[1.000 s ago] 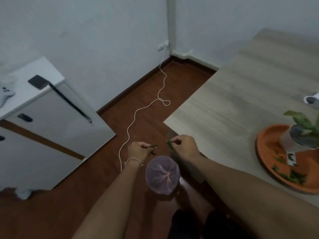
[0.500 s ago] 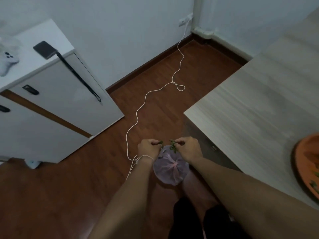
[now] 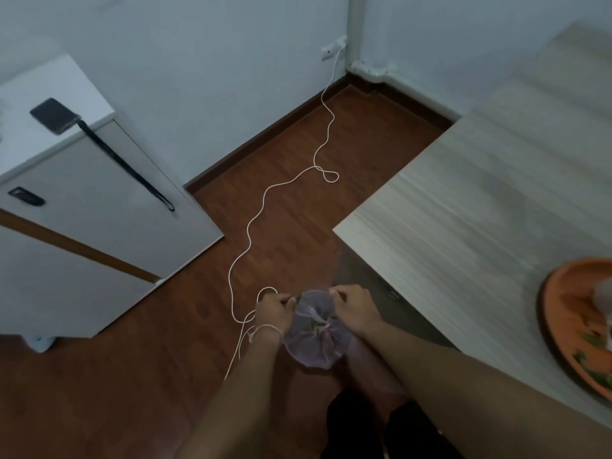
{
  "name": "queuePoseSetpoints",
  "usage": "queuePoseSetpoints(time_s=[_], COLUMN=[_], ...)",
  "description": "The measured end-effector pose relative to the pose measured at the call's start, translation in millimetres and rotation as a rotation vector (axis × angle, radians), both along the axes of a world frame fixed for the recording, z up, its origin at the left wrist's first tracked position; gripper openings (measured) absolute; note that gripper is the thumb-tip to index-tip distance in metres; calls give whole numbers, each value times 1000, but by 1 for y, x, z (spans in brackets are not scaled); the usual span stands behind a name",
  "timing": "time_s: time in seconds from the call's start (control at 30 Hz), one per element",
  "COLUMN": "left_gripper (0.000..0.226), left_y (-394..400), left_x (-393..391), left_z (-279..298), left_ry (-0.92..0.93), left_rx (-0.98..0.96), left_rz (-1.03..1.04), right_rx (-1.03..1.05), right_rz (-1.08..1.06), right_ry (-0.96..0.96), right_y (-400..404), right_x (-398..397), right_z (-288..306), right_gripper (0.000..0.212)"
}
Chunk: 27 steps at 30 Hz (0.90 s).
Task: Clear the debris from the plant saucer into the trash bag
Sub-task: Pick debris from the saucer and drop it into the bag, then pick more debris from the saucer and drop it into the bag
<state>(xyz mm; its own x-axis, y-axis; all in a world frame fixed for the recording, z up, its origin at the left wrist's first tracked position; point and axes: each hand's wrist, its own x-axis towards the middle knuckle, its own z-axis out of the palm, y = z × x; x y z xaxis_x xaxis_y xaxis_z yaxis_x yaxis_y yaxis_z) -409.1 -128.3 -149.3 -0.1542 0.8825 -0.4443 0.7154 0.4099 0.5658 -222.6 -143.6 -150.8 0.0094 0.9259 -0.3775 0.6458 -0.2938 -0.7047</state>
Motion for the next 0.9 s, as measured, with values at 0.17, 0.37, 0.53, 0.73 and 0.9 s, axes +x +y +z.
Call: queuePoseSetpoints(time_s=[0.17, 0.37, 0.53, 0.73, 0.9], left_gripper=[27, 31, 29, 19, 22], left_y=[-2, 8, 32, 0, -46], left_x=[7, 45, 121, 299, 402], left_z=[3, 17, 9, 91, 101], left_ry=[7, -80, -182, -273, -236], left_rx=[-23, 31, 48, 164, 133], left_rz=[3, 68, -46, -490, -936], right_rx=[-3, 62, 106, 227, 109], right_rz=[-72, -273, -559, -690, -703], right_ry=[-14, 11, 154, -36, -273], right_y=[-27, -73, -101, -161, -211], right_x=[40, 118, 195, 321, 422], right_z=[5, 25, 53, 88, 89], right_gripper=[28, 30, 29, 32, 26])
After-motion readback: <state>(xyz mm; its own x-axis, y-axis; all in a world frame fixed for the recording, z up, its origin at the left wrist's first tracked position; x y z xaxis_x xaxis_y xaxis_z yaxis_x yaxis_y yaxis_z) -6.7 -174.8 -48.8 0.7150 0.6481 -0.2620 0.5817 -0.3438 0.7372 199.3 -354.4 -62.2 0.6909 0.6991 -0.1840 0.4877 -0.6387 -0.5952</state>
